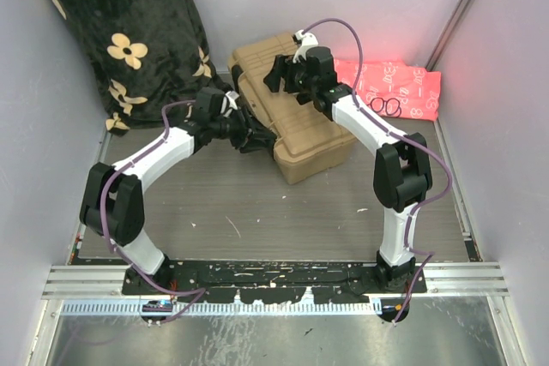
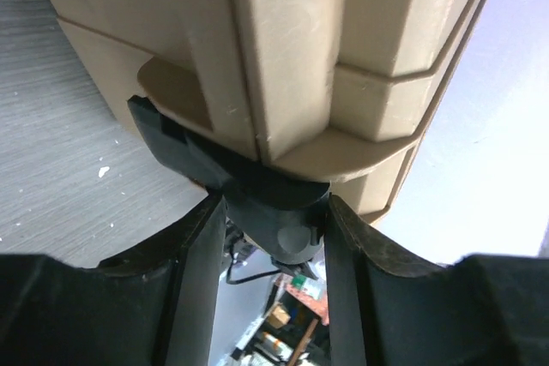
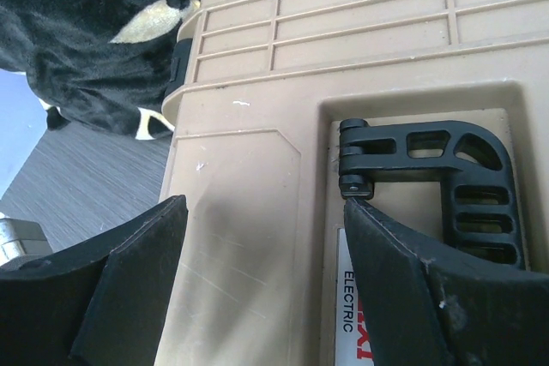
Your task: Pack the tool kit
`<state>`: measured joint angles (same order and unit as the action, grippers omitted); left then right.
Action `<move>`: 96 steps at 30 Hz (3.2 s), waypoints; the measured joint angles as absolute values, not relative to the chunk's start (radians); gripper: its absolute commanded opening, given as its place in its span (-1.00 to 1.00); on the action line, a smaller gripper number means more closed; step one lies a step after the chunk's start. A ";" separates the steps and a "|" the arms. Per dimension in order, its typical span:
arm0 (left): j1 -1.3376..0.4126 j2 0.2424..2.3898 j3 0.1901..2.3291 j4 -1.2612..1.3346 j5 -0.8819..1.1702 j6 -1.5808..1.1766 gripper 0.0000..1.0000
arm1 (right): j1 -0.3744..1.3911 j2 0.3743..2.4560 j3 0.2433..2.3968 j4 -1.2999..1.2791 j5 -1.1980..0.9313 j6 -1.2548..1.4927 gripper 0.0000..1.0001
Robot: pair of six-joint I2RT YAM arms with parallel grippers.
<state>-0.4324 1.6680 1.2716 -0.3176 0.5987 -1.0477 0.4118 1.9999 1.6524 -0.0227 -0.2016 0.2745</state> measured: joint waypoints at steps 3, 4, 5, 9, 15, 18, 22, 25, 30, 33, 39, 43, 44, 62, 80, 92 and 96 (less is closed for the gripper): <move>-0.391 1.620 1.162 -0.217 0.640 -1.089 -1.00 | 0.414 1.998 1.652 -0.025 -0.202 0.277 0.61; -0.376 1.608 1.128 -0.212 0.640 -1.093 -1.00 | 0.414 1.998 1.652 -0.024 -0.202 0.277 0.61; -0.363 1.603 1.095 -0.202 0.640 -1.100 -1.00 | 0.414 1.998 1.652 -0.024 -0.202 0.277 0.61; -0.337 1.603 0.987 -0.067 0.666 -1.154 -1.00 | 0.415 1.998 1.652 -0.025 -0.201 0.276 0.61; -0.332 1.603 0.954 0.006 0.689 -1.169 -1.00 | 0.414 1.998 1.652 -0.025 -0.201 0.276 0.61; -0.332 1.603 0.954 0.007 0.690 -1.165 -1.00 | 0.414 1.998 1.652 -0.025 -0.200 0.276 0.61; -0.333 1.603 0.987 -0.045 0.683 -1.133 -1.00 | 0.414 1.998 1.652 -0.025 -0.200 0.276 0.61; -0.333 1.603 1.027 -0.110 0.666 -1.103 -1.00 | 0.414 1.998 1.652 -0.025 -0.201 0.276 0.61; -0.336 1.603 1.082 -0.195 0.650 -1.077 -1.00 | 0.415 1.998 1.652 -0.025 -0.201 0.276 0.61; -0.340 1.603 1.113 -0.240 0.641 -1.069 -1.00 | 0.415 1.998 1.652 -0.025 -0.201 0.276 0.61; -0.347 1.603 1.179 -0.316 0.635 -1.061 -1.00 | 0.415 1.998 1.652 -0.025 -0.201 0.276 0.61; -0.352 1.604 1.228 -0.357 0.636 -1.061 -1.00 | 0.415 1.998 1.652 -0.024 -0.201 0.277 0.61; -0.352 1.604 1.239 -0.363 0.637 -1.061 -1.00 | 0.415 1.998 1.652 -0.023 -0.201 0.277 0.61; -0.296 1.563 1.271 -0.081 0.742 -1.082 0.54 | 0.416 1.998 1.652 -0.023 -0.201 0.277 0.61; -0.248 1.644 0.812 0.530 0.799 -1.298 0.97 | 0.416 2.012 1.685 -0.062 -0.202 0.272 0.61; -0.329 1.696 0.813 0.680 0.799 -1.389 0.96 | 0.416 2.012 1.685 -0.063 -0.202 0.270 0.61; -0.338 1.671 0.800 0.684 0.797 -1.407 0.96 | 0.416 2.012 1.685 -0.064 -0.202 0.268 0.61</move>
<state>-0.3378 1.6714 0.8001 0.6838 0.7971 -1.4071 0.4160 2.0121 1.6852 -0.0635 -0.2020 0.2680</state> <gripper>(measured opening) 0.983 0.795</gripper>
